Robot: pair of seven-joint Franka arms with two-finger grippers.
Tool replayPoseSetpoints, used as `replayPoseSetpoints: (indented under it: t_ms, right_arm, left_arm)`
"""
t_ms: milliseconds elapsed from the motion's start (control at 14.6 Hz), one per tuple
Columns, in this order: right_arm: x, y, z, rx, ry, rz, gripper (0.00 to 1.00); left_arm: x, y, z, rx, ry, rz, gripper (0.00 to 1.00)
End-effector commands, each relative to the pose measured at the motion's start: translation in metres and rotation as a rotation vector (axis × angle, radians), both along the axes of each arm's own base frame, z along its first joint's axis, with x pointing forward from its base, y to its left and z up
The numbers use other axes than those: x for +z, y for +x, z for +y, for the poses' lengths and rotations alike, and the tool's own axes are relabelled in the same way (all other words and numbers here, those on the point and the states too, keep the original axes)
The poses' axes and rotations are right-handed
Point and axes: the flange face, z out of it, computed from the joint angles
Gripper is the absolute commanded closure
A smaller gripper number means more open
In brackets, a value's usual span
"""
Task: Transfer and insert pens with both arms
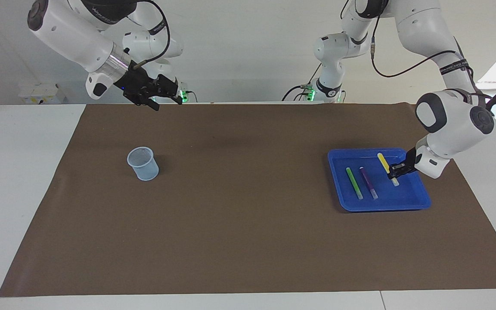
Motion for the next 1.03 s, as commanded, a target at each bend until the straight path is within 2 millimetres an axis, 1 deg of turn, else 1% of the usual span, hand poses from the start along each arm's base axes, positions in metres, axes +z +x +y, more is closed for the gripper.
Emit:
replayPoseSetpoints:
  t_ms: [0,137,343,480,548,617,754,822,891,959]
  right_arm:
    - [-0.004,-0.011,0.005,-0.125,0.085,0.020,0.00]
    - [-0.012,-0.017,0.005,-0.156,0.138,0.027,0.00]
    - [-0.018,-0.022,0.008,-0.220,0.226,0.025,0.00]
    - [-0.023,-0.024,0.009,-0.253,0.255,0.041,0.00]
    - [-0.022,-0.024,0.011,-0.265,0.260,0.051,0.00]
    - [-0.020,-0.024,0.013,-0.283,0.273,0.056,0.00]
    - [-0.019,-0.024,0.038,-0.280,0.275,0.045,0.00]
    - [-0.017,-0.024,0.051,-0.287,0.273,0.032,0.00]
    - [-0.016,-0.024,0.062,-0.293,0.272,0.022,0.00]
    - [-0.016,-0.026,0.075,-0.295,0.270,0.014,0.00]
  left_arm:
    - [0.046,-0.002,-0.039,0.125,-0.017,0.058,1.00]
    - [0.073,-0.011,-0.069,0.275,-0.059,0.097,1.00]
    - [0.108,-0.030,-0.131,0.519,-0.053,0.137,1.00]
    - [0.136,-0.045,-0.169,0.705,-0.074,0.158,1.00]
    - [0.147,-0.053,-0.183,0.779,-0.094,0.179,1.00]
    - [0.154,-0.055,-0.190,0.856,-0.131,0.222,1.00]
    - [0.163,-0.059,-0.203,1.008,-0.197,0.317,1.00]
    - [0.164,-0.064,-0.221,1.045,-0.215,0.345,1.00]
    - [0.166,-0.066,-0.230,1.100,-0.233,0.371,1.00]
    - [0.162,-0.070,-0.244,1.158,-0.240,0.402,1.00]
